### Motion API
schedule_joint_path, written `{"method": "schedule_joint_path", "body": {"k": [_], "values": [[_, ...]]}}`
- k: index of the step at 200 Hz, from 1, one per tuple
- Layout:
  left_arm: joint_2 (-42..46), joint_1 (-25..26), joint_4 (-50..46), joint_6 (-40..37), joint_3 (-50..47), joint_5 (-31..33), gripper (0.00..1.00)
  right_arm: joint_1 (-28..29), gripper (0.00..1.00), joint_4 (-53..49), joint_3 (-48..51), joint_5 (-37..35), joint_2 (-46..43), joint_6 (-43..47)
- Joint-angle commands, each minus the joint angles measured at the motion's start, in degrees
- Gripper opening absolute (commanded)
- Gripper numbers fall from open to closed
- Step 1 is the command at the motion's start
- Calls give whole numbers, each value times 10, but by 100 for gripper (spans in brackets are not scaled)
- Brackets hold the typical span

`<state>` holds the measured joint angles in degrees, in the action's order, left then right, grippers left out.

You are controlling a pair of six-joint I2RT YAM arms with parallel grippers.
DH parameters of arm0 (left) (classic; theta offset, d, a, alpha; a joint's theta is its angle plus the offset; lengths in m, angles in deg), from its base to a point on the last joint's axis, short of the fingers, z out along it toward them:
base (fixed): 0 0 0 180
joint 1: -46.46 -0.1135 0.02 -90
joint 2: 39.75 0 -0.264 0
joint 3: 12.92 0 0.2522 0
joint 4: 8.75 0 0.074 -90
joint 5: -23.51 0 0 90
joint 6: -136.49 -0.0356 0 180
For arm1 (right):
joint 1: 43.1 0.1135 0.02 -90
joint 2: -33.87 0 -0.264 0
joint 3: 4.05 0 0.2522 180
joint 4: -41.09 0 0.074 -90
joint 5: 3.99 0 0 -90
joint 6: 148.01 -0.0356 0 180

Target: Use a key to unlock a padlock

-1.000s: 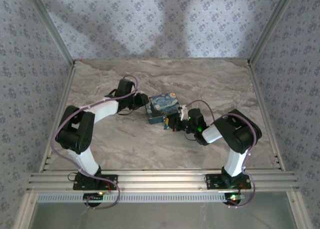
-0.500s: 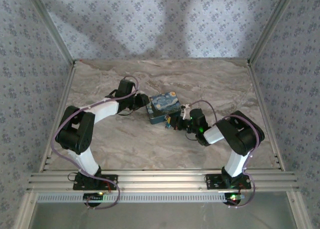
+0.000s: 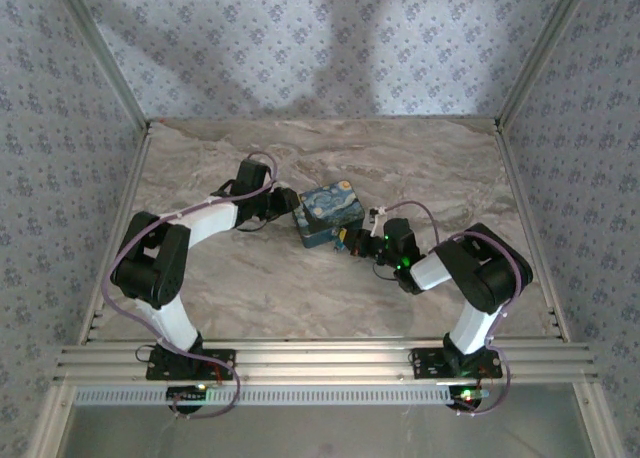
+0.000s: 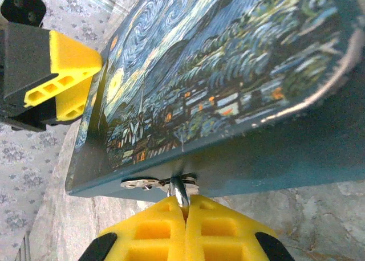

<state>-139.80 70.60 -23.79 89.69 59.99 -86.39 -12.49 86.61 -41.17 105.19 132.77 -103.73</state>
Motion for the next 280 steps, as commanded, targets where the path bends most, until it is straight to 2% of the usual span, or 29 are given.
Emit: {"method": "schedule_joint_path", "body": {"k": [1, 86, 161, 213, 280], "values": [[-7, 6, -52, 0, -22, 11, 35, -5, 1, 44, 3, -18, -15, -16], [5, 6, -52, 0, -15, 14, 40, -7, 1, 6, 9, -19, -37, 5], [45, -3, -70, -14, 18, 26, 48, -7, 1, -107, 21, -33, -120, 58], [116, -1, -80, -27, 19, 37, 50, 0, 1, -321, -16, -36, -250, 136], [277, 0, -66, -55, -48, 82, 52, 15, 2, -615, -75, 2, -399, 221]]}}
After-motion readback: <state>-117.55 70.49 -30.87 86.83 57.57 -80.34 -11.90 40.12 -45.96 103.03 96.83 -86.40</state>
